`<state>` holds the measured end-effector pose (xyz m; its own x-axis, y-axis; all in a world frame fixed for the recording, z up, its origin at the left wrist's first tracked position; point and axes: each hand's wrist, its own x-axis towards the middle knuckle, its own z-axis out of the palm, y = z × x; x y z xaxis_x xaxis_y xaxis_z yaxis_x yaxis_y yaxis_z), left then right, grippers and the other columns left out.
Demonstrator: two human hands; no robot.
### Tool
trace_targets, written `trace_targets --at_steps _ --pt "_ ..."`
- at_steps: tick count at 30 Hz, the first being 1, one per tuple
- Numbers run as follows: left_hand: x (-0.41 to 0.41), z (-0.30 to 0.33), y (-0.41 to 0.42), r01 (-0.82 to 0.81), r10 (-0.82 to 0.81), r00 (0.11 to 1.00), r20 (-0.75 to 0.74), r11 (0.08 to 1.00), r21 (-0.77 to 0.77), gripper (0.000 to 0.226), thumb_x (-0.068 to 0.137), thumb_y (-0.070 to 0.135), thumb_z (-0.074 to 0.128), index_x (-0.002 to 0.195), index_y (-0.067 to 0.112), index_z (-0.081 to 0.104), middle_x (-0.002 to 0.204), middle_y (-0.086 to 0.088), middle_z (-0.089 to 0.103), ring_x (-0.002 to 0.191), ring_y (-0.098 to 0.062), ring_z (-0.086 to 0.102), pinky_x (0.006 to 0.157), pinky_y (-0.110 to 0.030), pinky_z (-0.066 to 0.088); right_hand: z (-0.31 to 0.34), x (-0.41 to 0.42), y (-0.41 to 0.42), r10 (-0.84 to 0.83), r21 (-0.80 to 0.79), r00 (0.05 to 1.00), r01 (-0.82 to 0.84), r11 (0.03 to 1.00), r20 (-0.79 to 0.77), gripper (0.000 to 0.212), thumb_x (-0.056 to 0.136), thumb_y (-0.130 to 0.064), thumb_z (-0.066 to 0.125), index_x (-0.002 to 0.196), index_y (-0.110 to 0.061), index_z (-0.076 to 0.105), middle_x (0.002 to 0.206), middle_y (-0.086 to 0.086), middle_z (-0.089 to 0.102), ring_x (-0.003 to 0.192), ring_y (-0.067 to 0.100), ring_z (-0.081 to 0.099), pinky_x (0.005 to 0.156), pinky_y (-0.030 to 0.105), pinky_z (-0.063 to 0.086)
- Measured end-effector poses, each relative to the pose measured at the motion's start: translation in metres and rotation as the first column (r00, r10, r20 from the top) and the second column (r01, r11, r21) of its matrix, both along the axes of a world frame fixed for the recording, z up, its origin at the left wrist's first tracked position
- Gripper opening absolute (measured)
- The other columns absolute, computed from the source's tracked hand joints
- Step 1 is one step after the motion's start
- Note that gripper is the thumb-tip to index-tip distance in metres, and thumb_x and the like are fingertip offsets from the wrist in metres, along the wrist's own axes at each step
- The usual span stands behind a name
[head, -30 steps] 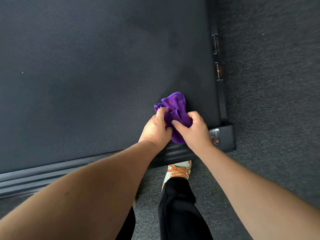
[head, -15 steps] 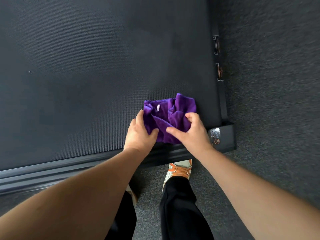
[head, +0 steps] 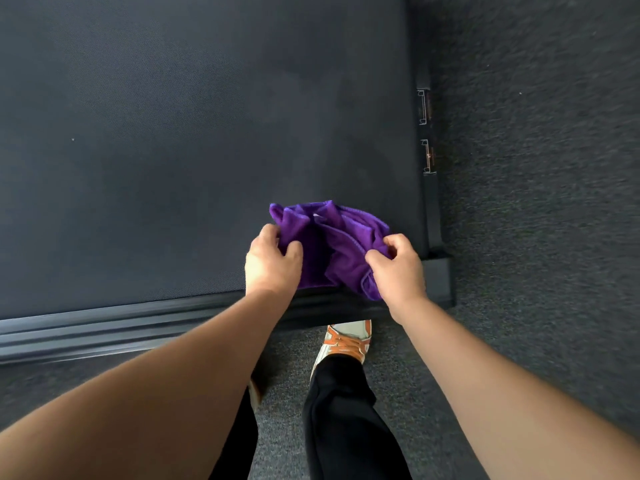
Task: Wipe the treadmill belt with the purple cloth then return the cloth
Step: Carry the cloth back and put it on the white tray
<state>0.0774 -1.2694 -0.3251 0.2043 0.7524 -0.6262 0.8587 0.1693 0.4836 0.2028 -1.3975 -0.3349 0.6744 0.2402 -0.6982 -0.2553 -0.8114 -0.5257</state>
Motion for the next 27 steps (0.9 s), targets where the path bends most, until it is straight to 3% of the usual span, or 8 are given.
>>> trace_targets --at_steps 5,9,11,13,16,19,22,27 --pt "0.015 0.017 -0.040 0.141 -0.139 0.981 0.136 0.990 -0.007 0.007 0.084 0.020 0.060 0.090 0.023 0.062 0.091 -0.002 0.065 0.079 -0.019 0.059 0.075 -0.032 0.047 0.018 -0.004 -0.013 -0.124 0.148 0.957 0.167 0.975 -0.263 0.014 0.084 -0.025 0.066 0.097 -0.022 0.061 0.092 0.000 0.069 0.086 0.017 0.066 0.071 0.032 0.052" --pt "0.030 0.038 -0.069 0.251 -0.222 0.937 0.270 0.965 -0.078 0.030 0.085 0.034 0.049 0.107 0.033 0.069 0.097 0.004 0.063 0.085 -0.007 0.057 0.085 -0.024 0.044 0.029 -0.004 -0.021 -0.167 0.282 0.880 0.315 0.906 -0.445 0.052 0.080 -0.035 0.080 0.121 -0.021 0.052 0.110 0.000 0.070 0.095 0.010 0.072 0.079 0.027 0.057" --pt "0.027 0.044 -0.076 0.184 -0.103 0.926 0.362 0.963 -0.197 0.053 0.080 0.031 0.040 0.123 0.029 0.069 0.094 -0.004 0.070 0.089 -0.019 0.064 0.090 -0.033 0.052 0.030 -0.003 -0.033 -0.130 0.269 0.904 0.255 0.929 -0.407 0.062 0.073 -0.028 0.087 0.125 -0.024 0.051 0.111 -0.004 0.070 0.095 0.007 0.071 0.079 0.025 0.057" --pt "0.018 0.045 -0.082 0.098 -0.002 0.924 0.382 0.968 -0.232 0.054 0.079 0.023 0.042 0.127 0.030 0.066 0.087 -0.003 0.072 0.080 -0.018 0.068 0.085 -0.038 0.058 0.030 -0.001 -0.047 -0.146 0.273 0.881 0.291 0.917 -0.449 0.063 0.070 -0.016 0.088 0.123 -0.024 0.055 0.111 -0.001 0.072 0.099 0.014 0.072 0.089 0.038 0.058" --pt "0.006 0.047 -0.086 -0.001 0.034 0.967 0.252 0.991 -0.133 0.043 0.090 0.014 0.055 0.129 0.032 0.058 0.113 0.004 0.058 0.086 0.002 0.058 0.082 -0.015 0.049 0.044 -0.002 -0.067 -0.155 0.299 0.841 0.348 0.889 -0.518 0.060 0.071 -0.007 0.082 0.124 -0.022 0.057 0.112 0.004 0.073 0.102 0.025 0.072 0.095 0.050 0.055" --pt "-0.006 0.053 -0.098 -0.056 0.183 0.947 0.265 0.903 -0.425 0.028 0.094 0.012 0.061 0.114 0.029 0.053 0.116 -0.007 0.063 0.090 -0.015 0.067 0.070 -0.024 0.055 0.066 -0.009 -0.087 -0.138 0.348 0.797 0.403 0.847 -0.588 0.051 0.083 -0.002 0.073 0.127 -0.020 0.056 0.116 0.007 0.071 0.102 0.025 0.071 0.091 0.045 0.058" --pt "-0.011 0.060 -0.120 -0.048 0.201 0.936 0.289 0.887 -0.460 0.030 0.089 0.013 0.068 0.107 0.034 0.055 0.109 -0.015 0.069 0.093 -0.027 0.070 0.078 -0.043 0.060 0.078 -0.014 -0.117 -0.167 0.352 0.820 0.407 0.843 -0.548 0.049 0.085 -0.009 0.074 0.129 -0.022 0.055 0.119 0.005 0.070 0.104 0.022 0.071 0.093 0.045 0.056" --pt "-0.008 0.073 -0.165 0.091 0.043 0.932 0.360 0.933 -0.347 0.045 0.090 0.008 0.070 0.115 0.043 0.057 0.093 -0.004 0.067 0.089 -0.024 0.068 0.076 -0.038 0.057 0.088 -0.027 -0.179 -0.179 0.275 0.965 0.228 0.934 -0.192 0.067 0.082 -0.018 0.078 0.133 -0.045 0.043 0.122 -0.006 0.067 0.107 0.008 0.067 0.096 0.038 0.054"
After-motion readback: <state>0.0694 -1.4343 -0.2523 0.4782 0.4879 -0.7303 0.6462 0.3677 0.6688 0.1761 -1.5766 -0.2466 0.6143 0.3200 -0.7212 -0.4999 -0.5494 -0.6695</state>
